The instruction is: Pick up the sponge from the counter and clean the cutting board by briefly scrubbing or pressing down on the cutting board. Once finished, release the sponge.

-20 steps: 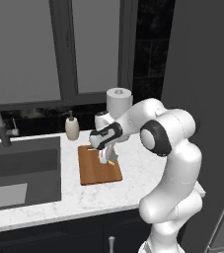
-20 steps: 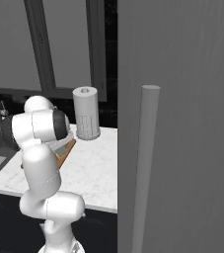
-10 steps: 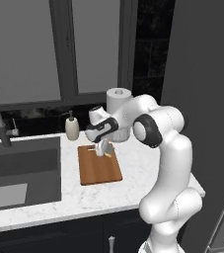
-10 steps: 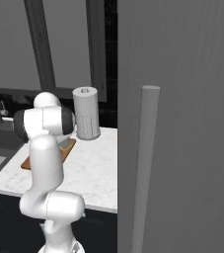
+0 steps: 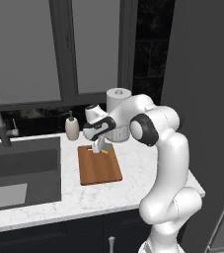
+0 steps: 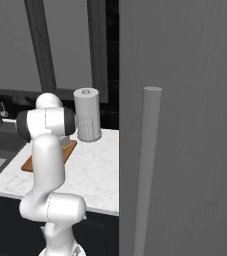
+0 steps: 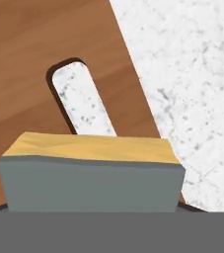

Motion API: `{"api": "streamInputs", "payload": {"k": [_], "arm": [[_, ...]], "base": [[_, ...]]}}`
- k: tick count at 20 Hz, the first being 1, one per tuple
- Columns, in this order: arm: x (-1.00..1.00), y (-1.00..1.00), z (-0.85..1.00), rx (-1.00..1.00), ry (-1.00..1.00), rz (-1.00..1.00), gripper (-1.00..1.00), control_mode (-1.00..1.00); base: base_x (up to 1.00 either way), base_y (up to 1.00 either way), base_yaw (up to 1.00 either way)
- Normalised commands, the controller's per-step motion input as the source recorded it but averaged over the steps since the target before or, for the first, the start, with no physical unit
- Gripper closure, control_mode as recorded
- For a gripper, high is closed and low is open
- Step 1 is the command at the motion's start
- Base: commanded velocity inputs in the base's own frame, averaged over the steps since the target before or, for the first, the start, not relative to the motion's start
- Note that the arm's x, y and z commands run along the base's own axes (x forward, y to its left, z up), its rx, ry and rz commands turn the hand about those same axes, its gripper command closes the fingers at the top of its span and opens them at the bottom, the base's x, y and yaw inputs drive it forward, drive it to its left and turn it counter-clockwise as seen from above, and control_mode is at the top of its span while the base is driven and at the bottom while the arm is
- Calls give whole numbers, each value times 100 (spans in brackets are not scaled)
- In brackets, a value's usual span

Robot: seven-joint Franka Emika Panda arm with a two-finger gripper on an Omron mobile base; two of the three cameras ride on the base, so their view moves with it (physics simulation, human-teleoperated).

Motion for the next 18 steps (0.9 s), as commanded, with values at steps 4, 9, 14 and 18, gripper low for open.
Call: {"api": "streamInputs", "payload": {"k": [4,9,14,18], "arm": [[-16,46,-6,10,-7,0,100,-100],[-30,63,-1,2,0,3,100,-100],[-33,59,-6,-5,0,5,100,-100],[-41,31,-36,-7,4,8,100,-100]], "base": [[0,0,0],[0,0,0],[0,0,0],[0,0,0]]}}
